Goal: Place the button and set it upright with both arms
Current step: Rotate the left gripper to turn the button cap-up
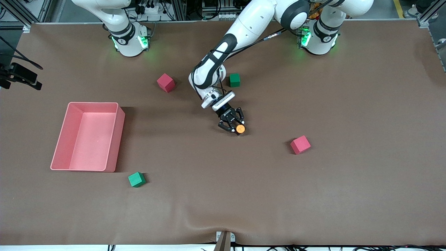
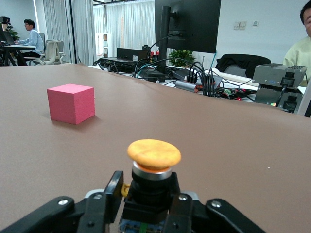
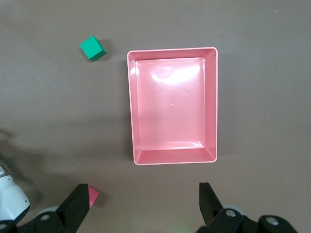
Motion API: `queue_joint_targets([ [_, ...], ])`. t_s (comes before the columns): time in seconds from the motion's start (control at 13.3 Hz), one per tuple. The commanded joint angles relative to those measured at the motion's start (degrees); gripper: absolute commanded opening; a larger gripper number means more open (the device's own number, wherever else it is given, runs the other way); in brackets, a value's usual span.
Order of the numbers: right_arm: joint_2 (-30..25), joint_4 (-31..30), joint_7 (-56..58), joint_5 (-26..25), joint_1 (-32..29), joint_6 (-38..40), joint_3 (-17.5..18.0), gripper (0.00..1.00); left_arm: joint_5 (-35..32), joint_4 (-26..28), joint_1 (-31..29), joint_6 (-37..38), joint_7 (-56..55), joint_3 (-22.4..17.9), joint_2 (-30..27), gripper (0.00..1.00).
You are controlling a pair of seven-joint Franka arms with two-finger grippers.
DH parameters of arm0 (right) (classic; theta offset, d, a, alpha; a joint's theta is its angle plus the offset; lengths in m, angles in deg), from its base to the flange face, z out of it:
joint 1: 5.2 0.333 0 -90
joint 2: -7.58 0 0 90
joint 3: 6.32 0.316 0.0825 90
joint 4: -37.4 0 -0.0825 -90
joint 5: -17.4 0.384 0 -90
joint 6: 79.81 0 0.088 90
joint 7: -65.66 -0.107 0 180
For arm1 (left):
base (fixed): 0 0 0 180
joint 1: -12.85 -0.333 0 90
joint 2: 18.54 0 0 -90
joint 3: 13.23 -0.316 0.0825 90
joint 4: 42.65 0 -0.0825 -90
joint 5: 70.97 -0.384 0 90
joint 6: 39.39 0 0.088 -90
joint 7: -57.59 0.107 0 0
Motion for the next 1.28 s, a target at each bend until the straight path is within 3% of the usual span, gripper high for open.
queue_joint_targets([
  [0.0, 0.5, 0.91, -0.83, 0.08, 0.28, 0.26, -0.06, 1.0, -1.86, -1.83, 0.49, 1.19, -0.56, -0.22, 1.12, 1.0],
  [0.75, 0.5, 0.91, -0.83, 0.08, 0.02, 0.27, -0.06, 1.0, -2.04, -1.56, 0.85, 1.19, 0.23, -0.22, 1.2, 1.0],
  [1.2, 0.5, 0.91, -0.83, 0.08, 0.1, 0.27, -0.06, 1.0, -4.85, -1.74, 1.29, 1.19, 6.2, -0.04, 0.59, 1.0],
])
